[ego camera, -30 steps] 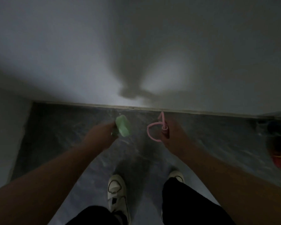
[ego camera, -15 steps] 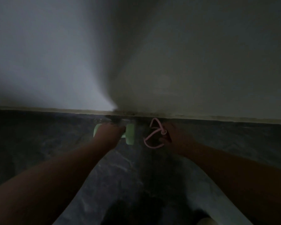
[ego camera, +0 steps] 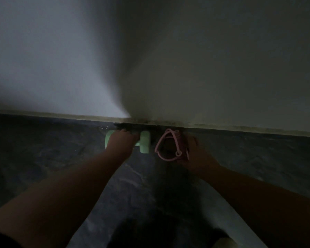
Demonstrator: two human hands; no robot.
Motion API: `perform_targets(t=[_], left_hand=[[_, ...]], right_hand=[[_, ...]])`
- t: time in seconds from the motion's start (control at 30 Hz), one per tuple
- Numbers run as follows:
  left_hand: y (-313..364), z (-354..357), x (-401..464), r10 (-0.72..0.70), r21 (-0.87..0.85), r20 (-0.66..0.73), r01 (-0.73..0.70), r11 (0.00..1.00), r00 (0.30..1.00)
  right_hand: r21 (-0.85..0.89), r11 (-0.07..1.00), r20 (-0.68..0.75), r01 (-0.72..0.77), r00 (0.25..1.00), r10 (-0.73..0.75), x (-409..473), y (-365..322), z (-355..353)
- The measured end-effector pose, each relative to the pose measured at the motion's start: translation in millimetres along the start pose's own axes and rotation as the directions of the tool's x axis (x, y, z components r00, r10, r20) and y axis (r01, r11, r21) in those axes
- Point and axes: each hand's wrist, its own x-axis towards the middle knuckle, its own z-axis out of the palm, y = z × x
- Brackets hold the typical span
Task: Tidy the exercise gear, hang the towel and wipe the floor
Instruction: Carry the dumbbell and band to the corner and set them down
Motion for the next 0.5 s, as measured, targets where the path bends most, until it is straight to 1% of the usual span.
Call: perform_targets(t=[0.1, 0.2, 0.3, 0.33, 0.4, 0.43, 0.47, 0.5], left_hand=[[-1, 3, 0, -0.014, -0.001, 0.000, 0.014, 1.000, 1.000], [1, 6, 0, -0.028, -0.005, 0.032, 0.028, 1.000, 0.999], [5, 11, -1, -0.015, -0.018, 0.024, 0.015, 1.000, 1.000], [5, 13, -2, -0.007, -0.023, 0.018, 0.007, 1.000, 1.000], [3, 15, -6, 0.002, -0.036, 0.012, -0.002, 0.999, 1.000], [1, 16, -9, -0.003, -0.045, 0.012, 0.003, 0.999, 1.000], [0, 16, -12, -0.010, -0.053, 0.012, 0.011, 0.999, 1.000], [-1, 15, -15, -0.015, -0.058, 0.007, 0.015, 0.998, 1.000]], right_hand=[[-0.026, 0.999, -0.009, 0.022, 1.000, -0.022, -1, -4, -1], [0.088, 0.996, 0.012, 0.006, 1.000, -0.007, 4, -9, 8], [0.128, 0.991, 0.039, -0.033, 0.999, 0.028, 13, -7, 21], [0.112, 0.993, 0.041, -0.045, 0.998, 0.040, 19, -2, 27], [0.039, 0.999, 0.090, 0.009, 0.996, -0.013, 27, 1, 36], [0.032, 0.995, 0.069, 0.100, 0.992, -0.102, 35, 8, 44], [0.176, 0.976, -0.011, 0.131, 0.991, -0.131, 43, 14, 54], [0.430, 0.898, -0.051, 0.096, 0.995, -0.082, 49, 17, 56]])
